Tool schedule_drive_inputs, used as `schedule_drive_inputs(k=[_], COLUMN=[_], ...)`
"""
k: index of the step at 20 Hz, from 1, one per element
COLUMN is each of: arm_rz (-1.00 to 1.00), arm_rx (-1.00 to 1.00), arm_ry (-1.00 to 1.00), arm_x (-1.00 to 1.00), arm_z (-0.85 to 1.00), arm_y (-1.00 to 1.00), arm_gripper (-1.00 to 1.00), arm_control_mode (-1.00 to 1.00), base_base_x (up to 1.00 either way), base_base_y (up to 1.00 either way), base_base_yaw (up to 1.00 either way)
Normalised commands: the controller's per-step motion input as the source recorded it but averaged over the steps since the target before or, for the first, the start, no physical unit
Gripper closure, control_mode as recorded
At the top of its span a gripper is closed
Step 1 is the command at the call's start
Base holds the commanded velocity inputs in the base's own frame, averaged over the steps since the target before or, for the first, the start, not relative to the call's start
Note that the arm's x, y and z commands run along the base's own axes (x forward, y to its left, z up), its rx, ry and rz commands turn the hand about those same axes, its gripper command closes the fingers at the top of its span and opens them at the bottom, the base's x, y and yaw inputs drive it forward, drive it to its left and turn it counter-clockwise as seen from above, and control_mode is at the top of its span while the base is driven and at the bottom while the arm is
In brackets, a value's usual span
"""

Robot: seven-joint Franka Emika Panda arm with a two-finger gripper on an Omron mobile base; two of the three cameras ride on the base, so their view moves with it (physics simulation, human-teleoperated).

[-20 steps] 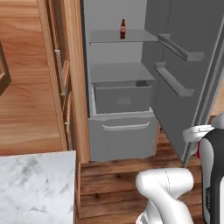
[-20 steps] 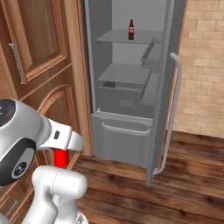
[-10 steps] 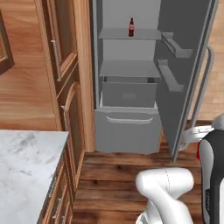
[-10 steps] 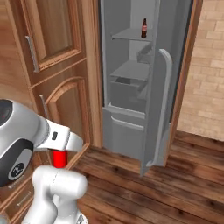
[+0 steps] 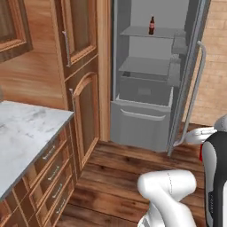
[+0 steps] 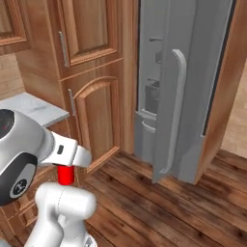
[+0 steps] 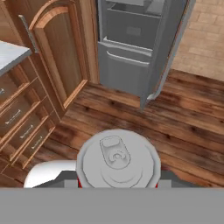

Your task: Open the fridge, grab two sodas, and place both sodas inside the bowl with ice on the dining counter.

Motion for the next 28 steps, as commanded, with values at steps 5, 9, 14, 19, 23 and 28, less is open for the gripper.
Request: schedule_drive_inputs(k=[5,9,14,19,23,28], arm_rz=[0.0,0.0,0.0,0.0,0.0,0.0], arm_rx=[0.0,0.0,0.0,0.0,0.0,0.0], arm_ry=[0.0,0.0,0.0,0.0,0.0,0.0], arm_x=[0.0,0.0,0.0,0.0,0.0,0.0], arm_z=[0.0,0.0,0.0,0.0,0.0,0.0], arm_y=[0.0,0.0,0.0,0.0,0.0,0.0], arm_gripper=[1.0,1.0,1.0,1.0,1.0,1.0], arm_control_mode=[1.0,1.0,1.0,1.0,1.0,1.0], base_base_x=[-0.85,-0.81,-0.73,-0.85,-0.99,-1.0], base_base_y=[-0.32,-0.36,-0.53,-0.46,-0.2,-0.03], base_base_yaw=[0.47,0.47,0.46,0.46,0.41,0.36])
